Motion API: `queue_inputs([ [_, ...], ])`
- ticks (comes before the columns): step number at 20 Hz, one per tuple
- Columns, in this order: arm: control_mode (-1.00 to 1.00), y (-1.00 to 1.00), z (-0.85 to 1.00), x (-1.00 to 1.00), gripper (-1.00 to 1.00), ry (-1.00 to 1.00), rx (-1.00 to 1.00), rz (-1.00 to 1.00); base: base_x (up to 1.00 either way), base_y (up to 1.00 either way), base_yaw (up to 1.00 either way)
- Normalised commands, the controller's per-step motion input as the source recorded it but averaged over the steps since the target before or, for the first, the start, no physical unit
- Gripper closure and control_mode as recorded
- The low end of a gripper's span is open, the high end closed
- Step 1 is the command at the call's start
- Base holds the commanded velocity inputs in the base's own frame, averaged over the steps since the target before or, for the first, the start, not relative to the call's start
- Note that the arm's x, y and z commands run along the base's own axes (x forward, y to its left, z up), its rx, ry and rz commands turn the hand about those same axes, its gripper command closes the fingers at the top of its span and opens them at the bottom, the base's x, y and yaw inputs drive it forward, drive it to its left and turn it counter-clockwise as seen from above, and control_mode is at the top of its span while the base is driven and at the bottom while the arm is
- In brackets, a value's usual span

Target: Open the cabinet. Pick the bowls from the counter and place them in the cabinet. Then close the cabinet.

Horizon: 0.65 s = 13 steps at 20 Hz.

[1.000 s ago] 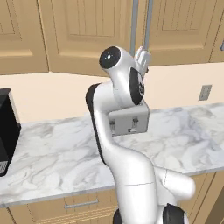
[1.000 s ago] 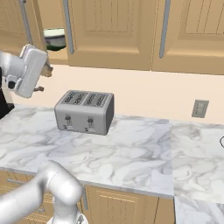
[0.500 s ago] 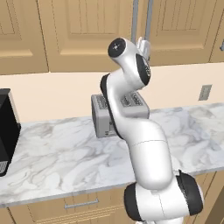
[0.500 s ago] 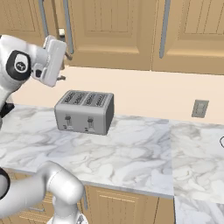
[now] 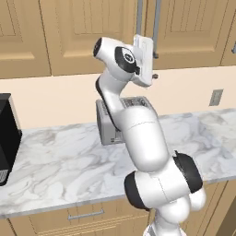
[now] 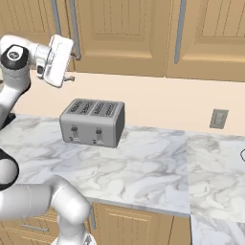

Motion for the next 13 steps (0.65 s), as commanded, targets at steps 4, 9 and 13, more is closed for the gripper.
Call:
queue_inputs([
  [4,-1.0,1.0,0.0,1.0,-1.0,0.0,-0.22,-0.51,0.0,0.0,0.0],
  [9,-1.0,1.0,-0.01,1.0,-1.0,0.0,-0.21,-0.51,0.0,0.0,0.0],
  [13,-1.0,0.6,-0.08,1.0,-1.0,0.04,-0.1,-0.29,0.0,0.0,0.0],
])
